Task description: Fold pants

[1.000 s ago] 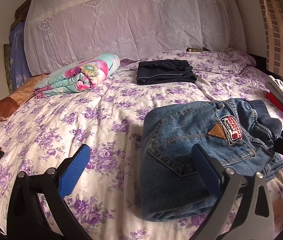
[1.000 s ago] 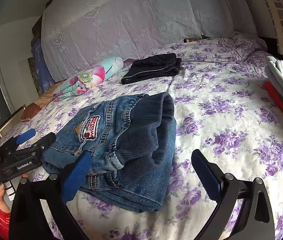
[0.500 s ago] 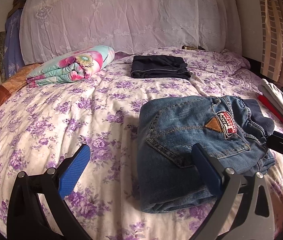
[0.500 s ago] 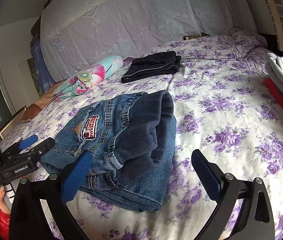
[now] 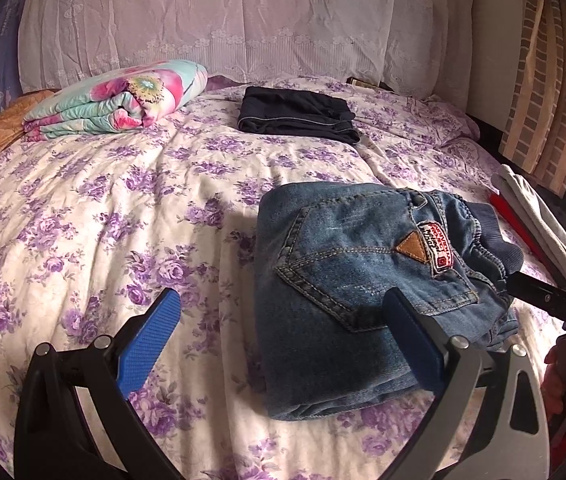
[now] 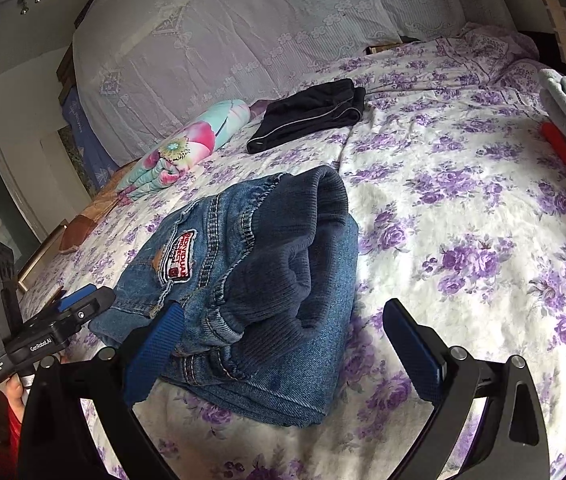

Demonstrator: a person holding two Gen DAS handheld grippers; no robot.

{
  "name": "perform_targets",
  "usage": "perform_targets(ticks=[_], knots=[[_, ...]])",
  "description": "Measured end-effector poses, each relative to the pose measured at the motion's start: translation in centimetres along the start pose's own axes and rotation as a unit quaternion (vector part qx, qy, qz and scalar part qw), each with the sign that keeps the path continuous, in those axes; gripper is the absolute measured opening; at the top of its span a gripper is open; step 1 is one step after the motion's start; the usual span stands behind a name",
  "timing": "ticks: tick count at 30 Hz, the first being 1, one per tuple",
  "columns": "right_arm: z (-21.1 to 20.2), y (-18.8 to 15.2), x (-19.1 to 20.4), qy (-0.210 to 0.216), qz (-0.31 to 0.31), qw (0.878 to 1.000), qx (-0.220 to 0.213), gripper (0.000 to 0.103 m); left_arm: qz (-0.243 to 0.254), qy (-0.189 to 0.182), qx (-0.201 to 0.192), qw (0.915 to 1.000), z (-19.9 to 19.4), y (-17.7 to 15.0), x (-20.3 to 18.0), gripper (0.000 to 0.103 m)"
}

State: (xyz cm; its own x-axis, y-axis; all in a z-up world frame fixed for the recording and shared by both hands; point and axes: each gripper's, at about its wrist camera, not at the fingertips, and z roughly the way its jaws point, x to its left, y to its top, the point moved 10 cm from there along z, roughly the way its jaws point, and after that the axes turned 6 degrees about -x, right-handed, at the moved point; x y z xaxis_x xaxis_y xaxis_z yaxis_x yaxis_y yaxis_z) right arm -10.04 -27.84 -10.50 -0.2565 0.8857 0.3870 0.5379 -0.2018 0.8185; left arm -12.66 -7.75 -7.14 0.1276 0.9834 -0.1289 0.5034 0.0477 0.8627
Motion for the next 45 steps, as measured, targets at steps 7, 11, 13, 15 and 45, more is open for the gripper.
perform_targets(ticks=[7, 11, 13, 15, 45], knots=[[1.9, 0.5, 0.4, 0.001, -0.013, 0.998, 0.058, 0.099, -0.022, -0.120, 0.087, 0.9887, 1.6, -1.2, -3.2, 0.099], [3.6, -0.4, 0.0, 0.014, 0.015, 0.995, 0.100, 0.099, -0.007, -0.116, 0.078, 0.9902, 3.0, -1.2, -2.7, 0.099], [4.7, -0.9, -0.4, 0.032, 0.052, 0.991, 0.120, 0.100, -0.018, -0.131, 0.086, 0.9875, 3.5, -1.2, -2.5, 0.099], [5.2, -0.7, -0.5, 0.045, 0.071, 0.989, 0.118, 0.100, -0.041, -0.151, 0.102, 0.9824, 4.3, -0.9, -1.7, 0.099], [4.8, 9.7, 2.9, 0.026, -0.085, 0.996, -0.010, 0.061, 0.004, -0.130, 0.030, 0.9911, 5.4, 9.0, -3.3, 0.070]])
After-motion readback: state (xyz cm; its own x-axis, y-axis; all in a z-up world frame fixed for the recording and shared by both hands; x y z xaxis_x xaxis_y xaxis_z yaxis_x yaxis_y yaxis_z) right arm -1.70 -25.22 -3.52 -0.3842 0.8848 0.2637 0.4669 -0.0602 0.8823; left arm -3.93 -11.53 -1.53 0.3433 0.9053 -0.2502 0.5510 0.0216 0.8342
